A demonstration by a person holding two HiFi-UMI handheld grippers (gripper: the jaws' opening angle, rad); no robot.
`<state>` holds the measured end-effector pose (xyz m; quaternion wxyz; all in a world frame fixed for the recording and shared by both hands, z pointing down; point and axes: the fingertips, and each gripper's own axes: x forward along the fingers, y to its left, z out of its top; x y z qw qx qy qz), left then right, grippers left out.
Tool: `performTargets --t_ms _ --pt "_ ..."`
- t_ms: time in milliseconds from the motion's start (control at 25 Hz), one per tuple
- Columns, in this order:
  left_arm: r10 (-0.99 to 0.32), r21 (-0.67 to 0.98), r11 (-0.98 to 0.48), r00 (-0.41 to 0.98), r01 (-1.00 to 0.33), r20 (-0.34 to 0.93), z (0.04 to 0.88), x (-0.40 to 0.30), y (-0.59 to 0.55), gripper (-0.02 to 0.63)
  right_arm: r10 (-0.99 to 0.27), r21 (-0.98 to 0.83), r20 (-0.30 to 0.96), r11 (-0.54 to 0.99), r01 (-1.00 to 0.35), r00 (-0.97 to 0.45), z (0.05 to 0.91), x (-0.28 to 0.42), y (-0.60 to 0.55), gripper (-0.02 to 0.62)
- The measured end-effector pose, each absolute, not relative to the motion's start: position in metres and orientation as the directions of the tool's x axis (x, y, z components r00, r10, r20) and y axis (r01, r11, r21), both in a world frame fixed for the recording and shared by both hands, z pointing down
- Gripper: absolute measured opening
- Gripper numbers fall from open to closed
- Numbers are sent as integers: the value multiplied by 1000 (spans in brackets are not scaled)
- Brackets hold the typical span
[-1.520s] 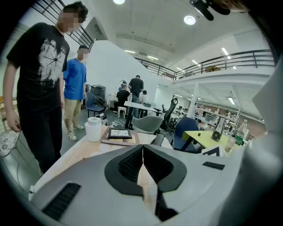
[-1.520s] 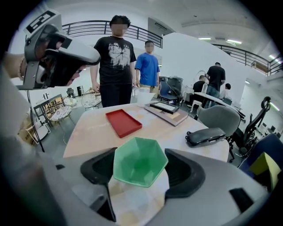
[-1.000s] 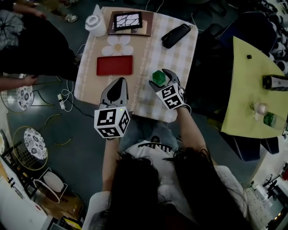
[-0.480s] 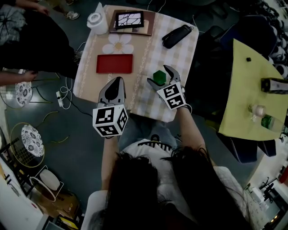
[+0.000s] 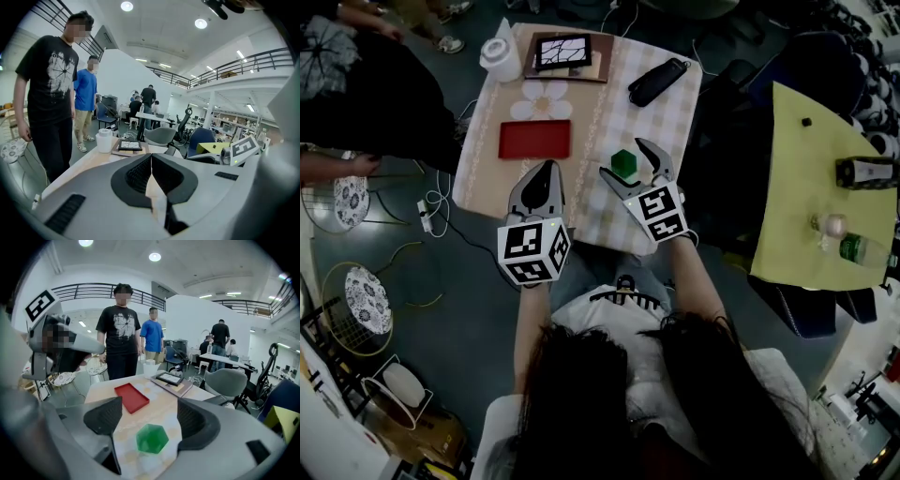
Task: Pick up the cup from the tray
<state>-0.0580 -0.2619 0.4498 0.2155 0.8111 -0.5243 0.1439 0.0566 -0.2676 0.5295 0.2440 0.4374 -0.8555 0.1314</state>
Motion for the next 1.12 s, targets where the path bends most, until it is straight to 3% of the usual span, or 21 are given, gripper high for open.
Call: performTargets --t_ms 320,520,720,1120 --pt "-820 201 -340 394 -919 415 433 -62 -248 9 -703 -102 428 587 -803 -568 468 56 -250 370" --pt "-828 204 -338 393 -919 399 427 -59 -238 9 -701 -37 428 616 -787 -570 452 55 -236 347" --pt "-832 203 -358 410 -911 373 418 -50 -236 9 -735 -14 411 587 -810 -540 436 61 -231 218" --pt "-818 186 -394 436 -900 376 413 -32 -223 9 -739 -11 413 581 -814 -532 423 60 -216 58"
